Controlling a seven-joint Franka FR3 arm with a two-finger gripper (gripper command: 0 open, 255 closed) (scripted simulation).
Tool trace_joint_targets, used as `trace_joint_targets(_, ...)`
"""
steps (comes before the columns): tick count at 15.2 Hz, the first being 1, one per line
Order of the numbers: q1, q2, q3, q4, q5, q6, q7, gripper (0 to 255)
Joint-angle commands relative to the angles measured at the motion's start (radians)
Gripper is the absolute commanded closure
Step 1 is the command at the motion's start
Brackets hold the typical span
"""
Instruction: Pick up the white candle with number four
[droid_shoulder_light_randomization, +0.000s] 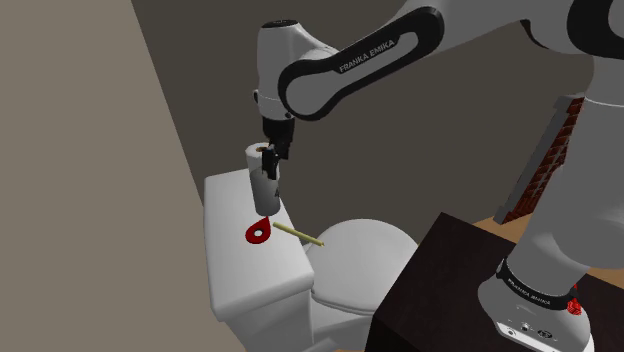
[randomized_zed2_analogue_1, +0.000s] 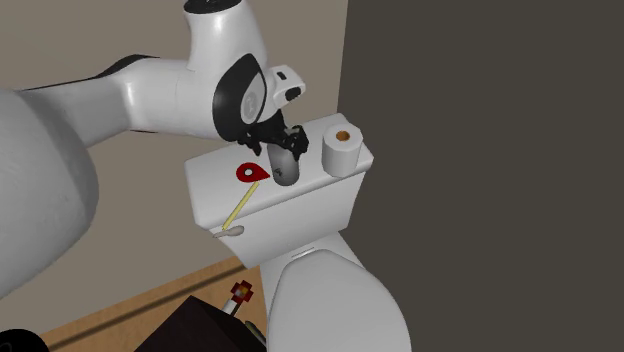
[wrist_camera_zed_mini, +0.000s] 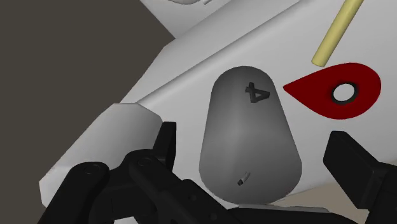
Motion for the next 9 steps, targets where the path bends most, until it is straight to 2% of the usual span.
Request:
trace_joint_targets(1, 0.018, 0.070, 0.003, 0.066, -0.036, 0.006, 0.014, 0)
trace_joint_targets(9, 0.023, 0.110, -0.006, 0.014, -0.060, 0.094, 0.036, 0)
